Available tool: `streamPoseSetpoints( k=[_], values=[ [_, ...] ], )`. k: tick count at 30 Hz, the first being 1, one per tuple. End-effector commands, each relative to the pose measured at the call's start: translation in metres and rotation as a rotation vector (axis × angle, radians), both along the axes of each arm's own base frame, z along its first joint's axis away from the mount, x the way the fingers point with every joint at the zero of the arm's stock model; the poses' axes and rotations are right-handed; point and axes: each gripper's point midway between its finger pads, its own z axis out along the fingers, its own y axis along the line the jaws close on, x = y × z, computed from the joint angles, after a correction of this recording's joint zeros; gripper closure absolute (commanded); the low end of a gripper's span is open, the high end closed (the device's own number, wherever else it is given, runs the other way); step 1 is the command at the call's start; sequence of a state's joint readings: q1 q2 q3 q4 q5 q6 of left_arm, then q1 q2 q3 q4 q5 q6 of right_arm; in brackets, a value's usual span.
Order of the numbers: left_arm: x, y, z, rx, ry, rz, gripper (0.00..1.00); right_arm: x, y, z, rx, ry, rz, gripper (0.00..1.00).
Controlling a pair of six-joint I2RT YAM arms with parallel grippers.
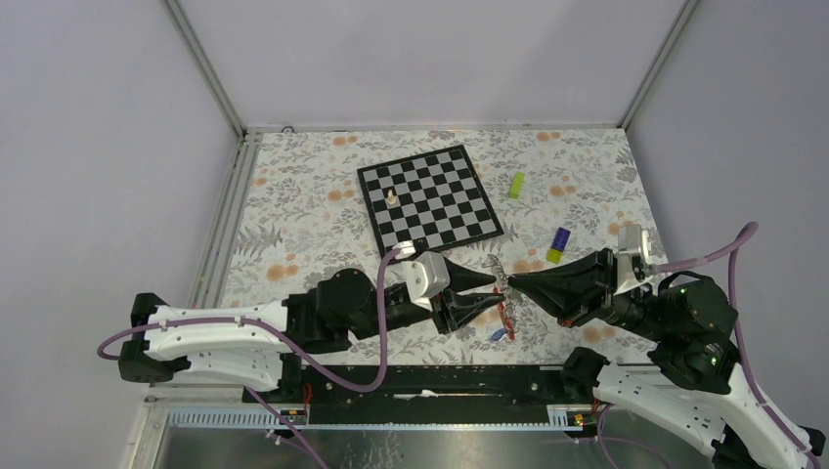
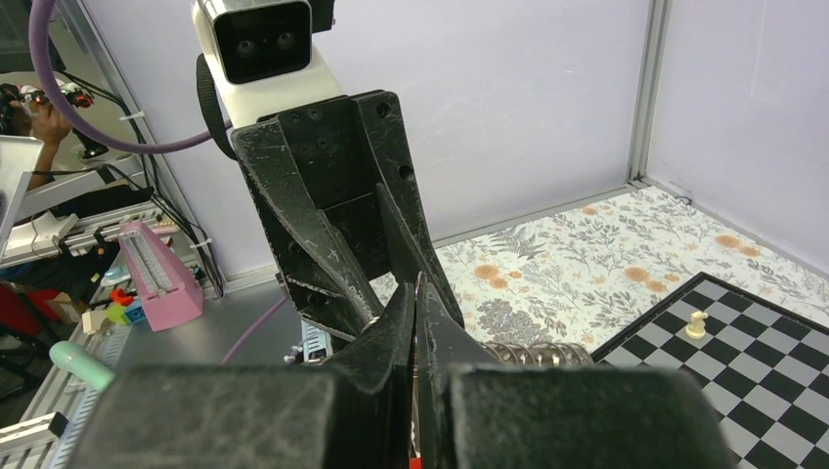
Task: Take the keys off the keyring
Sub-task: Remove the key from the keyring.
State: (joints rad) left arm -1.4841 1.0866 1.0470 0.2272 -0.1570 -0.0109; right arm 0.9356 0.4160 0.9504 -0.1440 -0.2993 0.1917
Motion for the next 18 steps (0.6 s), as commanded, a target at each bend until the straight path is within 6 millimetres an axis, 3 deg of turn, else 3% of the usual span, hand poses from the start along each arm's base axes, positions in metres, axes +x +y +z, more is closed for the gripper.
streamPoseSetpoints(
  k=[1,12,18],
  values=[
    [-0.0065,0.0118,0.0351,-0.133,-0.024,-0.033,0.65,-0.0022,-0.0048,0.0203,0.077,-0.031,-0.005,1.0],
    [-0.0085,0.0097,0.0385,-0.142,-0.057,-0.044,0.69,-0.0033,-0.0055,0.0185,0.084,-0.018,-0.001,1.0],
    [-0.0091,0.0061,0.0322,-0.123,-0.054,-0.049,0.66,-0.0044,-0.0071,0.0206,0.095,-0.019,-0.001,1.0]
  ],
)
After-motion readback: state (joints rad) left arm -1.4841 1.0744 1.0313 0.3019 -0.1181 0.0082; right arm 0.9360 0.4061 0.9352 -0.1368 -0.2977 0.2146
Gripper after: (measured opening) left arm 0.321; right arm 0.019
